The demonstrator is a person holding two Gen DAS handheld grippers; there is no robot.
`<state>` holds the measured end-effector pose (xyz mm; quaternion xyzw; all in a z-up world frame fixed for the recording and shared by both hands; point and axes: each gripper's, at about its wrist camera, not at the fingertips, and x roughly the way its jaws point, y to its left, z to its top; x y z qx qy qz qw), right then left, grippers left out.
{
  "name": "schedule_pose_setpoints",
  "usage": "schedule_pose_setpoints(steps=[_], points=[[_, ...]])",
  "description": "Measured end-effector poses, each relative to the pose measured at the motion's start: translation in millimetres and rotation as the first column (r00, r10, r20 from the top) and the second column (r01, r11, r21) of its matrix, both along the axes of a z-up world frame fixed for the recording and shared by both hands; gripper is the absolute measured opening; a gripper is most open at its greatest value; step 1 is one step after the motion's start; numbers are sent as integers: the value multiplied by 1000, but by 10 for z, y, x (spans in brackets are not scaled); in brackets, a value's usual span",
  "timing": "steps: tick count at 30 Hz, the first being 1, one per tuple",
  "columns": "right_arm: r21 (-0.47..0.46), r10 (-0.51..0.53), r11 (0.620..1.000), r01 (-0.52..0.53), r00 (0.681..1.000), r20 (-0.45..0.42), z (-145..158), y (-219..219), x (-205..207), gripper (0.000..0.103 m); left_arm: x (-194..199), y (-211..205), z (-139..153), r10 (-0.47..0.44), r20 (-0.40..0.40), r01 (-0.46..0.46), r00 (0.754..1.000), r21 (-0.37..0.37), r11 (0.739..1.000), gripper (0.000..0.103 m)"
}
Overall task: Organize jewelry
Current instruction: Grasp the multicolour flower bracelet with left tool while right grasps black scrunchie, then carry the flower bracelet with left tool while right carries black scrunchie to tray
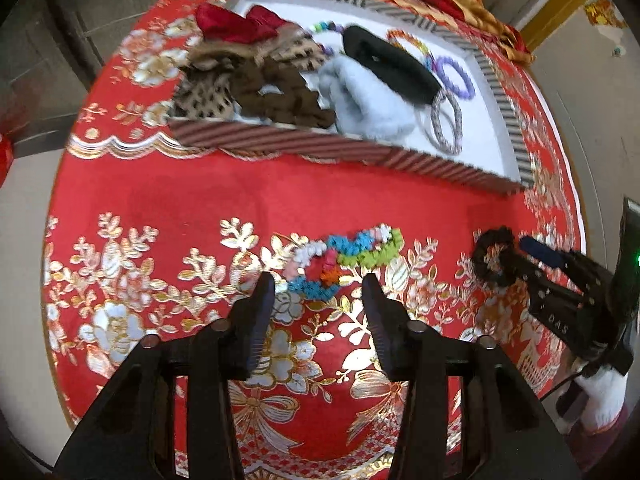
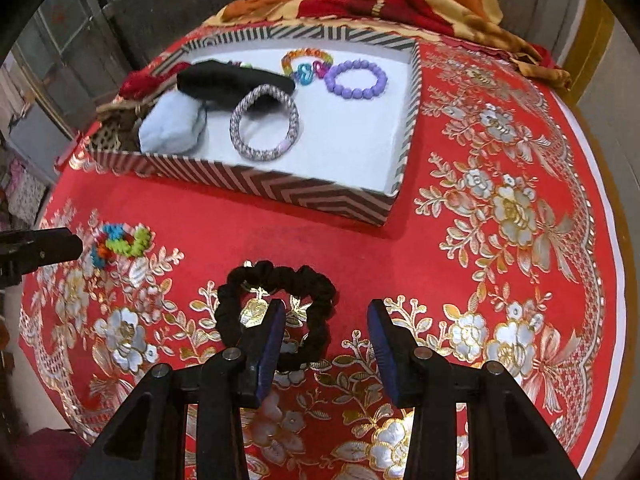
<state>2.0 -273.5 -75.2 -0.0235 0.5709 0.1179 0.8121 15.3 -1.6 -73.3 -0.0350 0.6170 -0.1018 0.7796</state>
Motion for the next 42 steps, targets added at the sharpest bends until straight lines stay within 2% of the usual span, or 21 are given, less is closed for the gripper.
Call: schedule_pose_setpoints(steps=[6,11,17,18,19,20,21,24,25,28,31,37,42], points=[[-18,28,999,-27,1000,8,-37,25,28,41,82,-94,-100,-37,-1,37,999,28,999,46],[-34,43,999,-43,999,18,-47,61,57,41,160,-198,-202,-92,-4,92,996,84,992,46],[-41,50,998,-49,998,36,-45,90,43,41,190,-336,-223,-158,26,154,987,127,980,45],[-40,52,998,-50,998,40,-46,89,46,41,181,-358,-226,-169,35,163,985,134,977,39],[-37,56,998,-54,997,46,-46,89,43,41,169,-378,-225,-182,44,174,982,144,974,26],[-35,61,998,-59,997,53,-49,88,40,41,145,-395,-239,-193,44,185,980,147,972,22],[-32,63,998,-62,996,58,-50,90,37,37,145,-397,-240,-192,41,185,981,138,973,14],[-22,73,997,-71,995,65,-41,82,29,18,139,-399,-240,-177,30,173,984,100,980,11],[-10,73,997,-72,996,56,-33,73,33,11,135,-381,-222,-167,29,164,986,85,983,11],[42,59,997,-61,997,49,30,29,27,11,115,-300,-80,-143,39,142,989,20,990,11],[73,52,996,-57,996,68,151,-1,4,11,112,-270,108,-142,84,142,986,7,990,11],[125,50,990,-62,994,99,410,-33,-19,11,91,-176,413,-125,120,131,985,-45,990,10],[139,50,988,-70,988,145,673,-43,-10,11,111,-158,739,-122,182,132,976,-44,990,11]])
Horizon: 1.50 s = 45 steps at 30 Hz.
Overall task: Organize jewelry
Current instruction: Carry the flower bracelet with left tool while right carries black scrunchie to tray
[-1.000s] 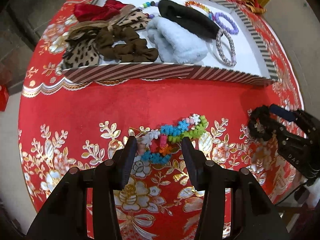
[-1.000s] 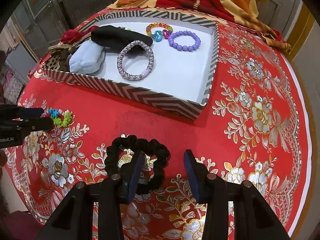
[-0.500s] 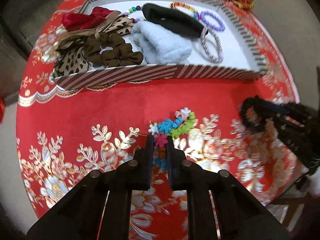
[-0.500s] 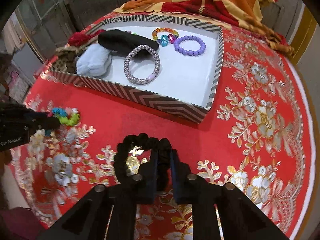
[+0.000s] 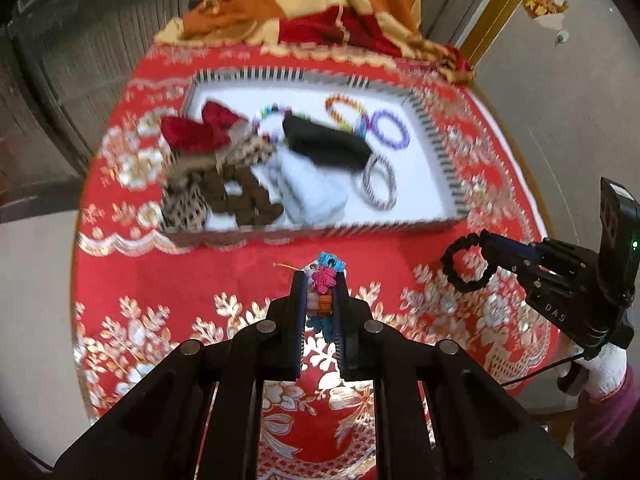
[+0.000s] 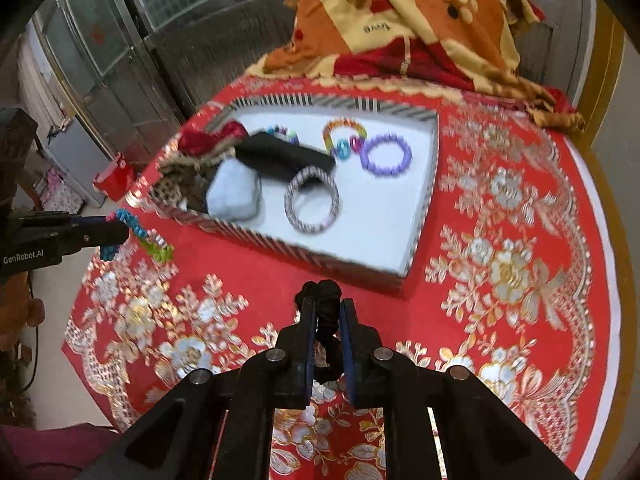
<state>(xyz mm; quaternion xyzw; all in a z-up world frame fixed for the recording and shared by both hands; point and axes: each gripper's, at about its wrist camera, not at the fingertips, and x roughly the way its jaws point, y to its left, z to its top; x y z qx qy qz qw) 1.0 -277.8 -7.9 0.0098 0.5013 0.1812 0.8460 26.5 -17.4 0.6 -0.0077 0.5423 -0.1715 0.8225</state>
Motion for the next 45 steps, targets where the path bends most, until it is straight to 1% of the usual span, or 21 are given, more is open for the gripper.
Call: schedule_pose_setpoints(steps=[3,5,10,13,20,26,31,40,45], points=[[8,-4,1000,4,1000,31,160,-6,46,11,47,45,205,4,34,-4,999,-10,1000,10],[12,-10,1000,9,999,53,264,-16,90,11,102,49,313,13,62,-13,998,2,1000,11],[9,-11,1000,11,996,85,431,-30,183,11,242,6,494,32,115,-35,993,20,999,11],[1,-7,1000,7,995,95,483,-25,255,11,340,-58,563,31,141,-36,990,31,999,11],[-21,6,1000,-4,995,98,512,-32,456,11,635,-230,618,32,178,-45,984,72,996,11],[-34,7,999,-4,997,81,449,-68,642,11,886,-370,596,32,192,-53,981,106,993,11],[-26,9,1000,-8,999,52,332,-90,772,11,1105,-457,527,38,180,-62,983,127,990,11],[8,38,999,-38,999,-30,18,-44,981,11,1500,-657,357,29,139,-48,990,139,989,11],[32,54,998,-52,995,-87,-200,-11,1080,11,1714,-830,206,13,95,-26,995,132,991,11]])
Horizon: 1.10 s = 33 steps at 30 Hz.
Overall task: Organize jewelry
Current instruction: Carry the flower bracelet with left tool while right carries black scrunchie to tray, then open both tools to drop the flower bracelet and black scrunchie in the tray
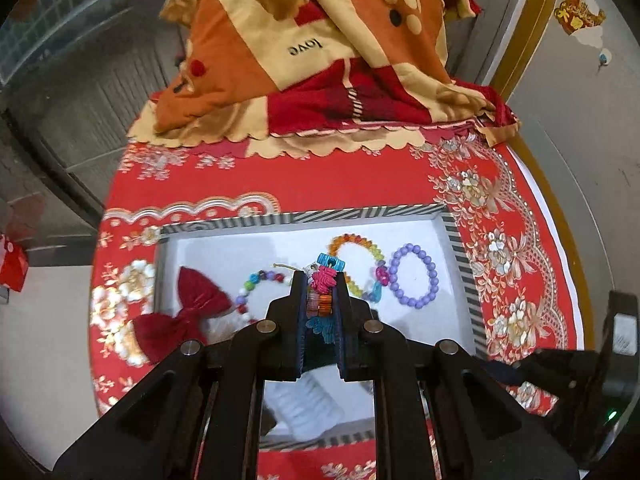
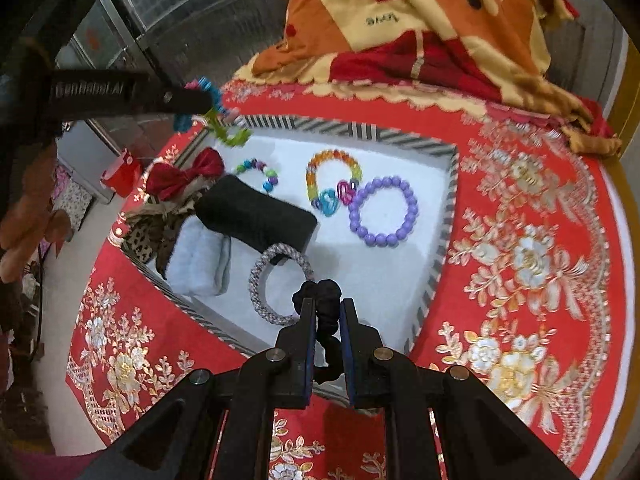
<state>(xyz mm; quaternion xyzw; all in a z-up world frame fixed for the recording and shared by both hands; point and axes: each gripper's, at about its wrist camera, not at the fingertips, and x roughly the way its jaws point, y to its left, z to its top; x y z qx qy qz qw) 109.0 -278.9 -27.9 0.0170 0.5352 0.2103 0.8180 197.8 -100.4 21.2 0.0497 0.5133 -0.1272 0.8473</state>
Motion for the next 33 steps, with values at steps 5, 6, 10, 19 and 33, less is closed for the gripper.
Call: schedule_pose_setpoints(steps=[5,6,10,19,33], points=[[-11,-18,1000,17,999,-49,-204,-18,146,11,215,-81,-194,0,-58,-2,998,-36,999,11],[-9,-22,1000,22,998,-53,-220,-29,169,11,258,-78,-235,3,-70,-6,998,-48,999,11],[-21,-31,999,29,998,-58,-272,-31,235,11,418,-35,-401,16,-113,-25,994,-80,996,11],[9,-26,1000,27,998,-51,-272,-19,254,44,597,198,-748,75,-193,-94,978,-87,992,10],[39,-34,999,34,999,-20,-104,-34,115,44,503,421,-823,139,-166,-149,976,-51,988,39]])
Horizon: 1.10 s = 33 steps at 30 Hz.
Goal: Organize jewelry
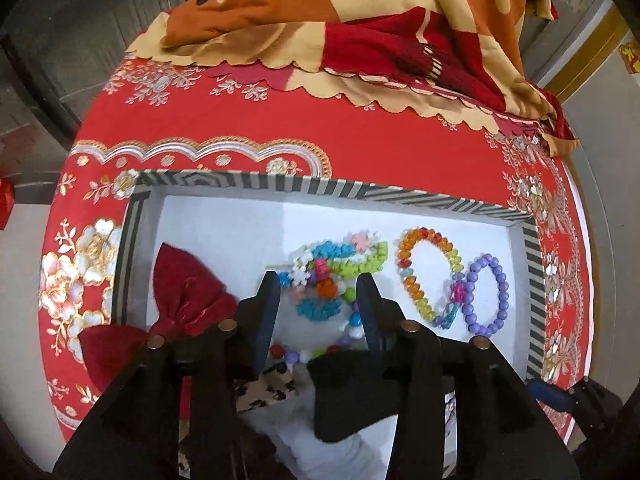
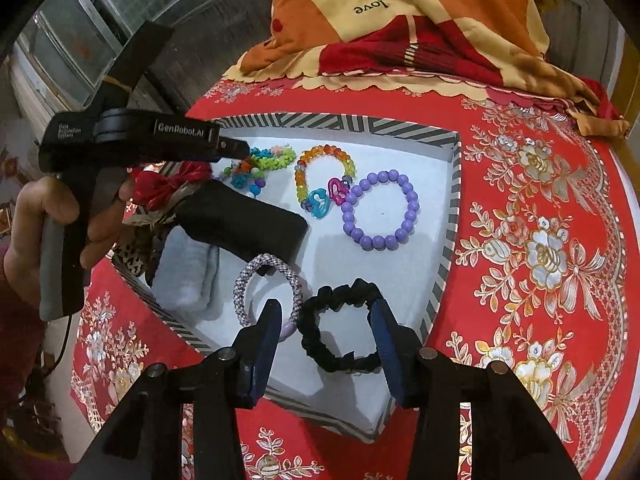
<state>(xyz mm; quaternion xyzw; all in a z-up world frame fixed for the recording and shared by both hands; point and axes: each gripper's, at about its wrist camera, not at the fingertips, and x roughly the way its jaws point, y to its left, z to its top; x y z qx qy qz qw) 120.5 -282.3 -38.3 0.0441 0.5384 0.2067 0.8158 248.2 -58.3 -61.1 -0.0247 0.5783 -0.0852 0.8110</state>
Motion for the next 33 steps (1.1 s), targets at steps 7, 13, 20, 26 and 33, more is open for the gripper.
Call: schedule_pose_setpoints(steps=[7,13,20,26,33], points=[[-3,-26,1000,26,999,47,140,15,-41,45,-300,69,182,29,55,-31,998,47,998,42],[-35,-71,996,76,991,115,283,72,-137,45,-669,138,394,60,111,-66,992,43,997,42],[-38,-118,991,125,980,163,456,159,-276,45,-1100,180,653,75,194,-89,978,64,994,42],[-22,-162,985,170,968,193,613,211,-429,66,-1414,256,803,105,236,-122,966,59,991,42],[-15,-169,984,177,962,214,736,322,-612,67,-1708,273,934,99,284,-128,954,85,988,42]])
